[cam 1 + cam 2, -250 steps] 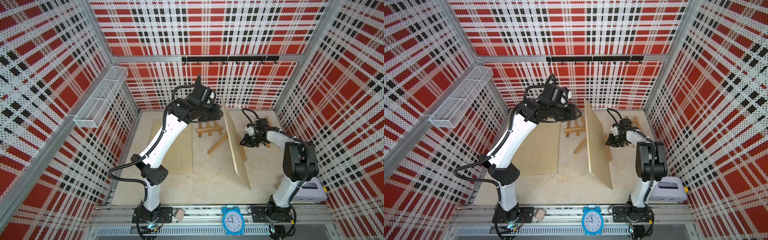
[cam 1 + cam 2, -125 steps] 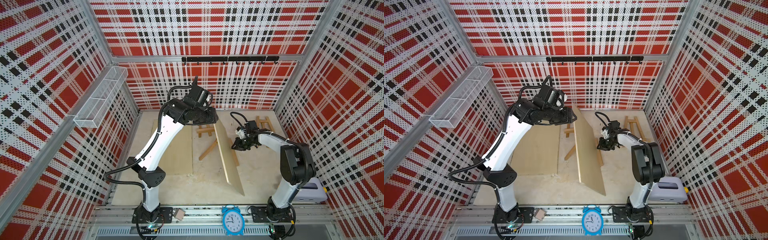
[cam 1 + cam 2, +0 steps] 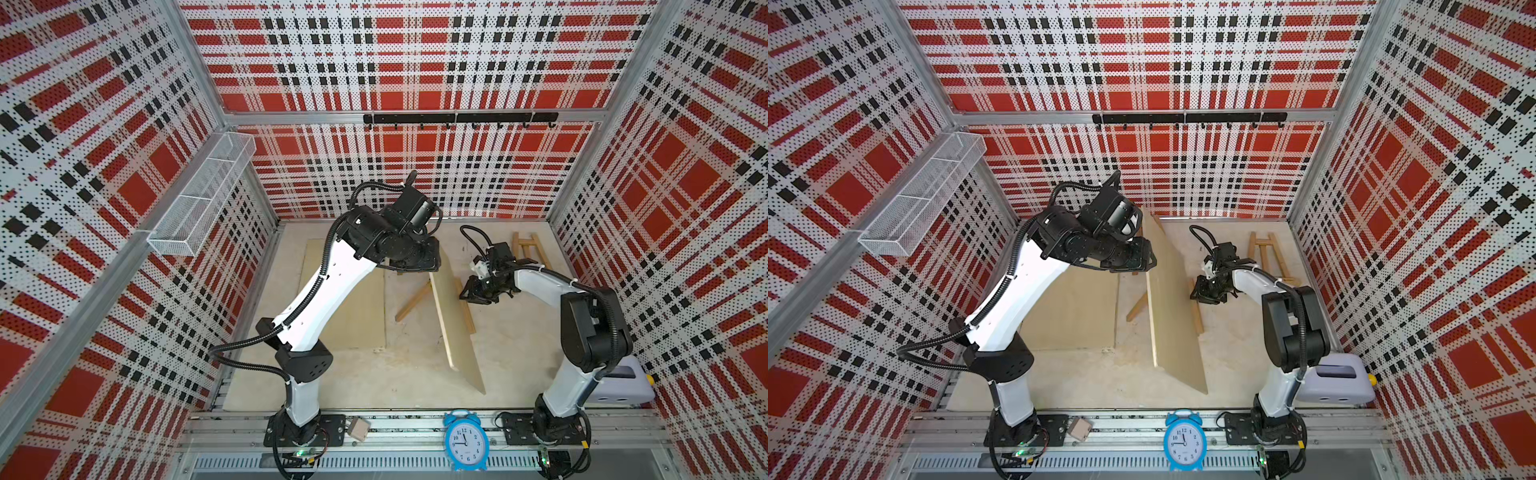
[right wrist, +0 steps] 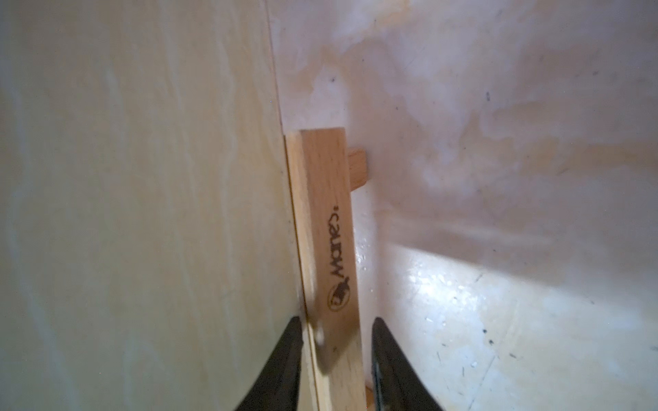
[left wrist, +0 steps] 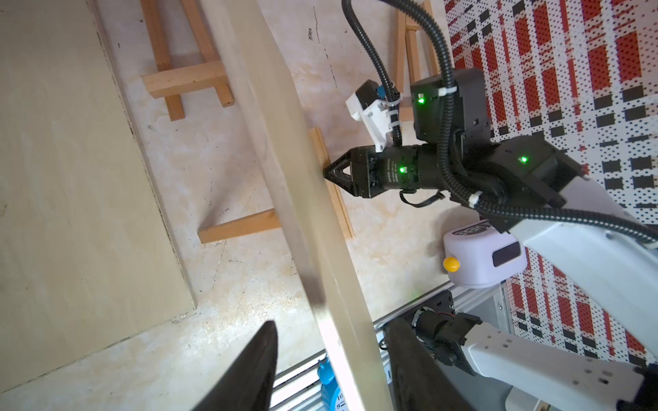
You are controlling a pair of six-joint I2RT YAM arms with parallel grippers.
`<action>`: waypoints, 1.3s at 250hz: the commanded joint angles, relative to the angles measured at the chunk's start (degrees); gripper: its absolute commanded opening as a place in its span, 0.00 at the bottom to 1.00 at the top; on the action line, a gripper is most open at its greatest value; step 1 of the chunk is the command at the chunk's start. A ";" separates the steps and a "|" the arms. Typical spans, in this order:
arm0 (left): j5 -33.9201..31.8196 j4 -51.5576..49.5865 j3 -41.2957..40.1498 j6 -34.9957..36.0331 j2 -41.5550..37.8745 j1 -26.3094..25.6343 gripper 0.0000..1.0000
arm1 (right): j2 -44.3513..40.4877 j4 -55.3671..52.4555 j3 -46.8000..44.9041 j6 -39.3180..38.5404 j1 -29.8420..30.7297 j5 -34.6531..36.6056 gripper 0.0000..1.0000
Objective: Disassemble the easel
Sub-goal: Move the easel to the center of the board, then pick up the drawing board from the easel.
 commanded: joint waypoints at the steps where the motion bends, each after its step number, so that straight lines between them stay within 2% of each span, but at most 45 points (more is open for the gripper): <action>1: -1.02 -1.03 1.23 -2.03 0.39 -1.55 0.51 | 0.28 0.53 1.88 -0.84 0.06 -2.10 0.35; 22: -1.36 -1.92 1.30 -3.12 1.16 -2.54 0.43 | -0.04 0.78 1.48 -1.36 -0.12 -2.63 0.35; 79: -5.14 -5.19 1.05 -6.10 1.62 -3.16 0.44 | -1.74 2.19 -0.79 -1.97 -0.69 -3.99 0.35; 212: -2.74 -5.14 6.29 -6.08 10.11 -2.69 0.39 | -4.35 2.13 -3.04 -3.50 -2.02 -4.78 0.36; 299: -1.91 -8.53 7.78 -6.98 11.68 -2.20 0.24 | -2.97 3.03 -3.22 -3.17 -2.76 -6.40 0.36; 325: -1.95 -9.40 8.00 -7.42 11.48 -2.20 0.10 | -2.56 3.35 -3.08 -2.94 -2.80 -7.05 0.36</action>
